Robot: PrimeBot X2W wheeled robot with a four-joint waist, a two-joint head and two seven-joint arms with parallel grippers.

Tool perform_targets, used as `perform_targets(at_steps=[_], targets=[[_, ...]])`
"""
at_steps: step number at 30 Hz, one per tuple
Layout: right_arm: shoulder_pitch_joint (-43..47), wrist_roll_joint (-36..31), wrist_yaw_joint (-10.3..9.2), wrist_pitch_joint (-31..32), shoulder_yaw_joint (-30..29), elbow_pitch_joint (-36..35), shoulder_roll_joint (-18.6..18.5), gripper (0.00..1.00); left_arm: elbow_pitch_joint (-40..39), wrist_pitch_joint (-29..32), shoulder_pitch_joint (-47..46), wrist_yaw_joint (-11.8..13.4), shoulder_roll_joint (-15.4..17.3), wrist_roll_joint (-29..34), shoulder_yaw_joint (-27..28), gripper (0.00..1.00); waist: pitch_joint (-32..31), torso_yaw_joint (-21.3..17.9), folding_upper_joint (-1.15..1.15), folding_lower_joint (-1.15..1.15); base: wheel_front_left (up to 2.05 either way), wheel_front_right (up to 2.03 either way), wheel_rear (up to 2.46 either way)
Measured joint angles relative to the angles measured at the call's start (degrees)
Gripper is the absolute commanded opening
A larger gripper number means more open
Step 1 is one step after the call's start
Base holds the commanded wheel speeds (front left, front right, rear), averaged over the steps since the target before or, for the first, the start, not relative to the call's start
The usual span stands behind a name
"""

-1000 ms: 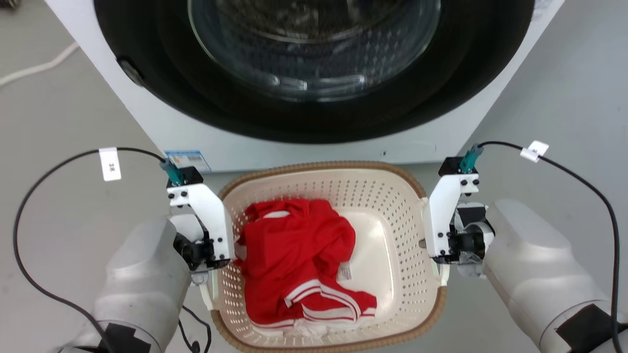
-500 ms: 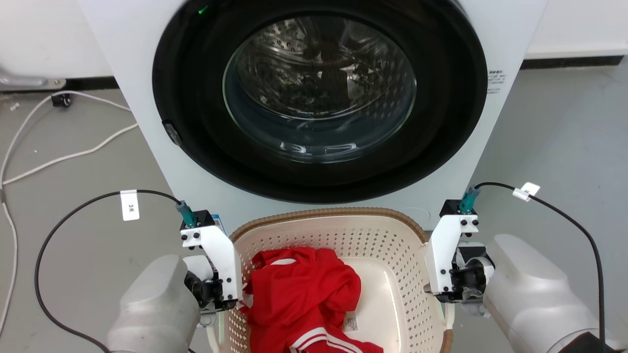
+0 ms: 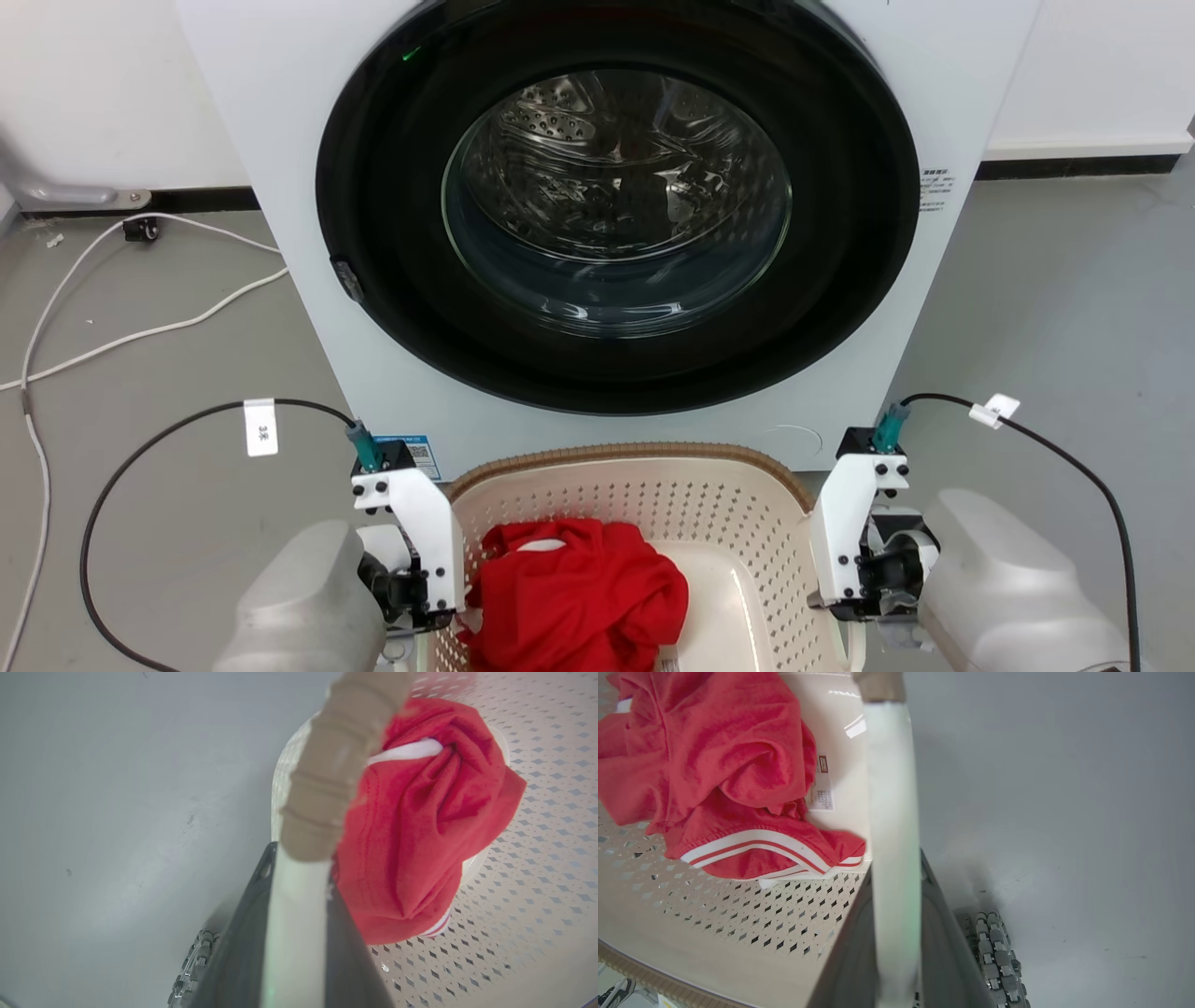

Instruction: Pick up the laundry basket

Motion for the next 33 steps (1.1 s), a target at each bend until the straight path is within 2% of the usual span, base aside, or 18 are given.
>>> perform_targets(at_steps=[12, 33], targets=[[0.91, -0.09, -0.01, 3.45, -1.00, 0.08, 0.08, 0.00, 0.05, 1.59, 0.83, 0.19, -0.07, -0.81, -0.53, 0.00, -0.38, -0.16, 0.00, 0.01, 0.00, 0.00, 0.00], [0.97, -2.07, -0.01, 2.91, -2.68, 0.10, 0.05, 0.00, 0.02, 2.10, 1.10, 0.48, -0.07, -1.64, -1.26, 0.00, 0.00, 0.22, 0.00, 0.01, 0.00, 0.00, 0.00]])
